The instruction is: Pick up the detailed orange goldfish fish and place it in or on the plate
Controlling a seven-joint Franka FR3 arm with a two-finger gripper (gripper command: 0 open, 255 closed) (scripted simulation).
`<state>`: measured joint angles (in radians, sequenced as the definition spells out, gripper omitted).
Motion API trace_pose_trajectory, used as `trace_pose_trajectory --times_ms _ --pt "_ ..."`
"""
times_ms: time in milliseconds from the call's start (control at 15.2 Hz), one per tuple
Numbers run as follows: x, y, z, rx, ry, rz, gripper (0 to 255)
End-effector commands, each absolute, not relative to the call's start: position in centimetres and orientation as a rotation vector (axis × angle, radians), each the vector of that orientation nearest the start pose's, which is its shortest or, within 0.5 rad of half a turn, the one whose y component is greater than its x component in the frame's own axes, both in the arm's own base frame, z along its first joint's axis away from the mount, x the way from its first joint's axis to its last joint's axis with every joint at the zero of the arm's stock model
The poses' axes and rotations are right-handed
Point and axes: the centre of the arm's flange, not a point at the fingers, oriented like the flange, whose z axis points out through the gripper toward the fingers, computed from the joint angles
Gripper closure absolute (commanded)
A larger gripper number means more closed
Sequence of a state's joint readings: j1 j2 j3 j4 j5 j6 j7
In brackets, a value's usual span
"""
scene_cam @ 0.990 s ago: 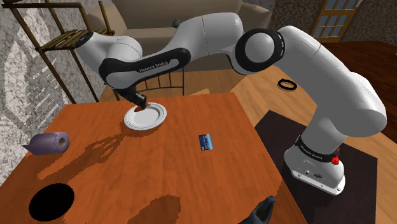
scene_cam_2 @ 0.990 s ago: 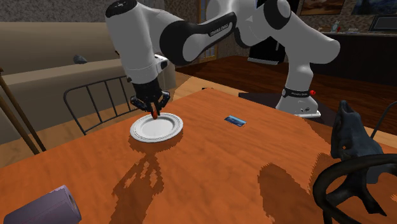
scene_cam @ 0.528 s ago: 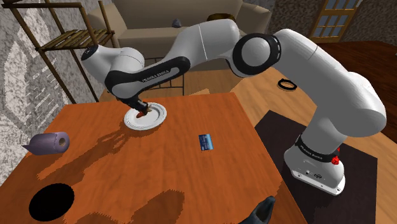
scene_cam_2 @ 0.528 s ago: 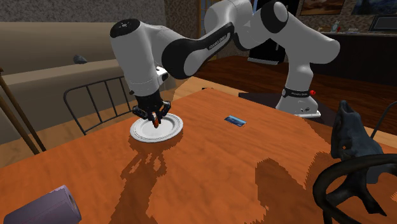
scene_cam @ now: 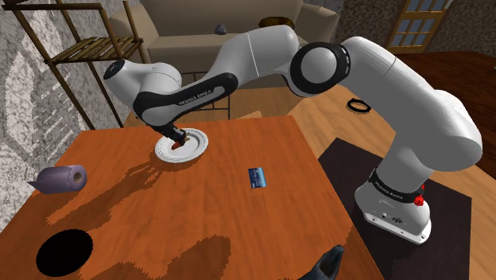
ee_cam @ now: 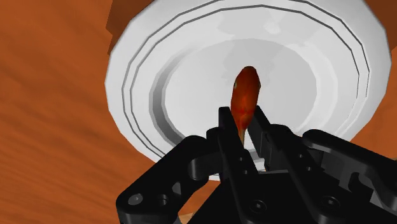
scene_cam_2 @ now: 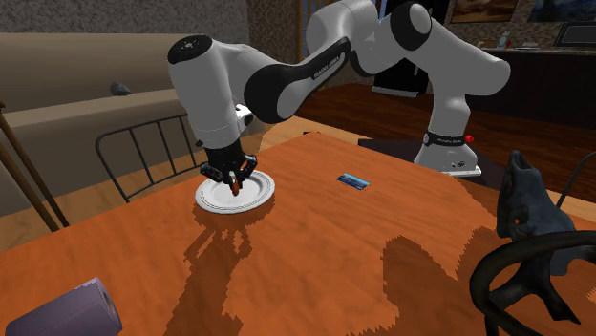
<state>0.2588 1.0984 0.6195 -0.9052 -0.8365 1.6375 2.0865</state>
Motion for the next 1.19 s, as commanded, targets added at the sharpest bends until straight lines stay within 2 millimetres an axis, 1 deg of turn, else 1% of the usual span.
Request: trace_pose_trajectory --times_ms 0,66,396,660,1122 --pt "66.6 38.3 25.2 -2.710 2.022 -0.385 255" --pt "66.6 38.3 25.2 -2.710 2.022 -0.385 0" --pt "66.6 38.3 25.2 -2.710 2.022 -0.385 0" --pt "66.5 40.0 29.9 -2.710 2.022 -0.385 0" --pt "66.5 40.0 29.9 -2.710 2.022 -0.385 0"
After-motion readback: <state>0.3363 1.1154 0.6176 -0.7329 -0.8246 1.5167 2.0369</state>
